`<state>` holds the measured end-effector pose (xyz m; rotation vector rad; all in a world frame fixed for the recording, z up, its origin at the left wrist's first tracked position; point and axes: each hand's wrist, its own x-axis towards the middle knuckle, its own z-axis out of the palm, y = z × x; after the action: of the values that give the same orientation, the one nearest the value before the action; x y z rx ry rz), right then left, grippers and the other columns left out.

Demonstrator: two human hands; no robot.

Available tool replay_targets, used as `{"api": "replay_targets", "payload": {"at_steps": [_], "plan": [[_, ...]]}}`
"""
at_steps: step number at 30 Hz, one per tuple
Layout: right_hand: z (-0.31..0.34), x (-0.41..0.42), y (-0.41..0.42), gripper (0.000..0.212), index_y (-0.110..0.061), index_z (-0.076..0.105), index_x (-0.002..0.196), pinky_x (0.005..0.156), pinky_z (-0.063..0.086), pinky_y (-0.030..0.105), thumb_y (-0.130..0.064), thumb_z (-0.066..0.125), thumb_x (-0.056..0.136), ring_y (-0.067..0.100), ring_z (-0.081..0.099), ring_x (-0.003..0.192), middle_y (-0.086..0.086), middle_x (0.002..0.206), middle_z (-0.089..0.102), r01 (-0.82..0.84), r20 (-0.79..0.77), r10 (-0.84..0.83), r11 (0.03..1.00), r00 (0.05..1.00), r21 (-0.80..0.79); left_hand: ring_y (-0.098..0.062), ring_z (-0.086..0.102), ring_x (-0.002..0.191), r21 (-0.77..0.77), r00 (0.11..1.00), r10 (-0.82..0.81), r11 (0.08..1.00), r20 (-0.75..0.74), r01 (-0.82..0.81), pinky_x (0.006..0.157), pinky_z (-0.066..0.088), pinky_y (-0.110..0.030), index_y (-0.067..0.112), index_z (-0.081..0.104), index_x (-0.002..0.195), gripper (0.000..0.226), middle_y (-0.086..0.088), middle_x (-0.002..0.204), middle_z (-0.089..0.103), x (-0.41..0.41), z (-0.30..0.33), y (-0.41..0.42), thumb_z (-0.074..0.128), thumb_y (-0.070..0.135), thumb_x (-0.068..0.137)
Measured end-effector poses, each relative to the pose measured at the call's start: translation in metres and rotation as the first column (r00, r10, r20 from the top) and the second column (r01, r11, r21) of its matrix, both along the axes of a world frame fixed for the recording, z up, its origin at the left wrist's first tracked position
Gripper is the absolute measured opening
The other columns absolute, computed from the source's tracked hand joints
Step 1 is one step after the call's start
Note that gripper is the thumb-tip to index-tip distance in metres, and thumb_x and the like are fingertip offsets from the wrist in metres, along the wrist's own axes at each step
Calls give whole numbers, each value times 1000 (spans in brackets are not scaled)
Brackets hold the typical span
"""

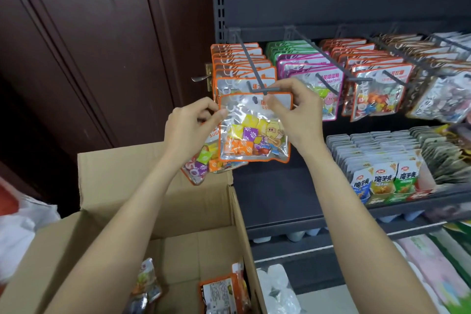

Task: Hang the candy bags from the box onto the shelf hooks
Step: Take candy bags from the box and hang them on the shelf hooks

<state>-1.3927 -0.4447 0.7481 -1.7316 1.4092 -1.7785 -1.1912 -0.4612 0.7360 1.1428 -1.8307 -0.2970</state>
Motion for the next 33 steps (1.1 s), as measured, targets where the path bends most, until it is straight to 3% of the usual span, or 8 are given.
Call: {"api": "replay_targets", "payload": {"at_steps": [9, 15, 18, 21, 23, 26, 29, 33], "plan": [[-6, 12, -39, 9, -10, 71, 91, 71, 35, 0, -8, 73, 82, 0, 49, 86, -1, 96, 61, 190, -256, -233, 965, 938, -181, -14, 62, 62, -61, 986, 142, 989, 83, -137, 63, 50, -33, 19, 66, 93, 26, 8, 61, 64, -3, 2, -18, 61, 44, 91], [-8, 15, -50, 16, -11, 71, 97, 69, 45, 22, -8, 72, 82, 16, 50, 98, 6, 104, 59, 330, -338, -404, 909, 850, -256, -11, 54, 55, -74, 971, 237, 969, 15, -235, 59, 40, -23, 22, 69, 82, 19, 4, 53, 56, 39, -20, 0, 67, 41, 85], [-17, 15, -25, 20, -12, 69, 106, 89, 44, 25, -13, 67, 86, 21, 45, 114, 8, 120, 54, 323, -363, -400, 912, 842, -254, -8, 50, 53, -5, 986, 149, 989, -72, -150, 55, 34, -11, 25, 68, 74, 14, 7, 63, 61, 50, -17, 27, 69, 32, 85], [-31, 19, 28, 20, -15, 70, 108, 96, 38, 18, -22, 60, 92, 17, 48, 116, 3, 122, 57, 260, -207, -294, 950, 933, -175, -6, 43, 48, 68, 985, 59, 996, -161, -49, 51, 30, -11, 34, 64, 70, 17, 5, 53, 56, 44, -8, 47, 68, 29, 85], [-34, 29, 67, 26, -22, 66, 115, 90, 46, 21, -31, 61, 92, 8, 58, 109, -6, 113, 64, 0, -26, 0, 1000, 1000, 19, -1, 44, 47, 100, 983, 18, 995, -181, 0, 51, 30, -9, 33, 64, 71, 16, 13, 47, 53, 33, -4, 52, 68, 28, 86], [-35, 45, 97, 55, -37, 46, 130, 79, 50, 13, -37, 73, 83, -2, 64, 99, -16, 107, 67, -353, 53, 353, 894, 934, 277, -1, 40, 50, 134, 963, -47, 987, -264, 85, 51, 32, -13, 28, 66, 73, 16, 8, 47, 51, 9, 1, 56, 67, 24, 88], [-39, 43, 98, 53, -40, 44, 125, 74, 50, 12, -19, 71, 85, -3, 66, 96, -18, 108, 65, -336, 99, 321, 915, 942, 224, 2, 55, 61, 118, 928, -99, 982, -358, 151, 58, 41, -15, 27, 67, 82, 13, 8, 64, 66, -10, 7, 60, 61, 25, 93], [-44, 23, 94, 43, -37, 51, 118, 85, 54, 28, -27, 69, 80, 11, 66, 104, -3, 112, 69, -268, 404, 191, 952, 894, 144, 0, 58, 62, 105, 844, -126, 972, -521, 210, 55, 41, -13, 25, 64, 97, 6, 12, 65, 66, -6, 10, 60, 64, 27, 91]]}}
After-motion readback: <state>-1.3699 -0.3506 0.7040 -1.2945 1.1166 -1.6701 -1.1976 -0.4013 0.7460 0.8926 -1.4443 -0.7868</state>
